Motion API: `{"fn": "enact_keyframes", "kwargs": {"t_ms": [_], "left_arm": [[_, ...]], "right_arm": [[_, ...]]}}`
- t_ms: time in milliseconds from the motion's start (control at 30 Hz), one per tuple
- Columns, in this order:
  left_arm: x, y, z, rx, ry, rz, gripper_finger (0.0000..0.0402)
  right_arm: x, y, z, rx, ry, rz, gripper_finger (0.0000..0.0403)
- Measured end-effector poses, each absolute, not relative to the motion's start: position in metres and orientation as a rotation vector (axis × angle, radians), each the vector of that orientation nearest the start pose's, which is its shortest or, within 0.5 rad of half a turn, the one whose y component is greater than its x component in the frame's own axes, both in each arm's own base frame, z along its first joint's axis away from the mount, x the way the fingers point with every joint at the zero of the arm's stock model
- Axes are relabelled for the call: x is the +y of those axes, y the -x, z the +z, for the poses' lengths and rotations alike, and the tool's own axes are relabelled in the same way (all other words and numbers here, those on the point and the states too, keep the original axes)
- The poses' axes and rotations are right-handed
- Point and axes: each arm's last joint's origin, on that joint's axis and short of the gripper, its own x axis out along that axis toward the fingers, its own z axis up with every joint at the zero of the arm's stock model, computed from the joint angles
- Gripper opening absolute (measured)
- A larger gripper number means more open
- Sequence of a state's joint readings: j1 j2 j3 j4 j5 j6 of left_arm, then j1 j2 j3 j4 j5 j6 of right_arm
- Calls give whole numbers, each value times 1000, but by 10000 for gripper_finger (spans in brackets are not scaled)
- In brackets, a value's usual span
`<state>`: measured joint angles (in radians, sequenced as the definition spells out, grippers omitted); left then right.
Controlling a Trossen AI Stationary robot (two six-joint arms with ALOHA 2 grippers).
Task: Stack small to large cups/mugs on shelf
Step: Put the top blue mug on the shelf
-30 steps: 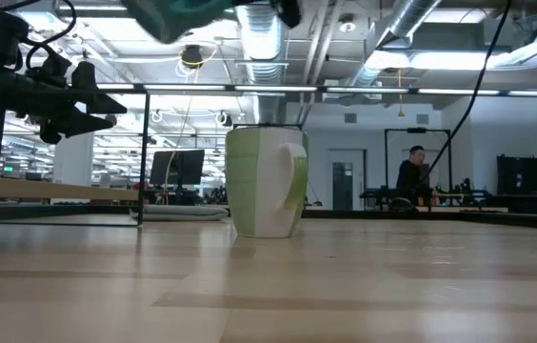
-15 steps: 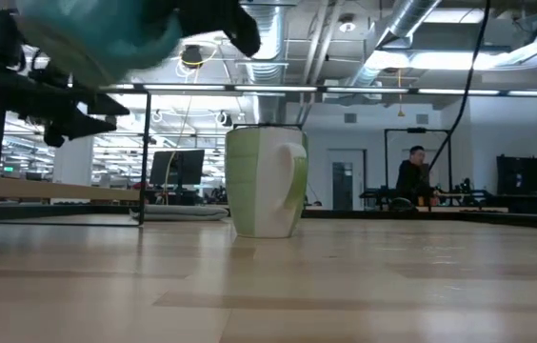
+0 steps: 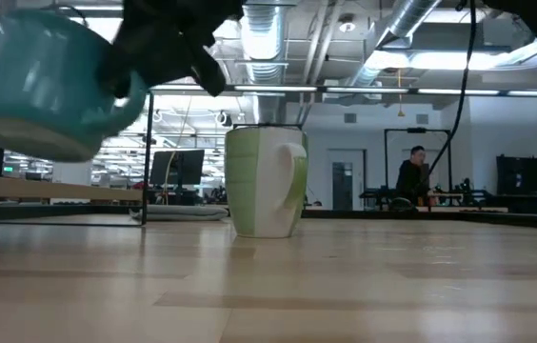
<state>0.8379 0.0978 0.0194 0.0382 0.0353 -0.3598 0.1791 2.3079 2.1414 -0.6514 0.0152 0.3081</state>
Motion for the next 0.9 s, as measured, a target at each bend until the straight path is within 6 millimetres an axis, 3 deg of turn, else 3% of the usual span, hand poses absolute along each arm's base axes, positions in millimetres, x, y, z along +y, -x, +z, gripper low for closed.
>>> {"fn": "enact_keyframes", "kwargs": {"t_ms": [233,600,900], "left_arm": [[76,-69,166,-114,338,828,261],[76,-69,168,-111,297,826,261],[77,-68,167,-102,300,852,261]], "right_arm": [[87,-515,240,826,-222,42,102],[59,-519,240,819,-251,9,102],[48,-524,241,775,-241,6,102]]}}
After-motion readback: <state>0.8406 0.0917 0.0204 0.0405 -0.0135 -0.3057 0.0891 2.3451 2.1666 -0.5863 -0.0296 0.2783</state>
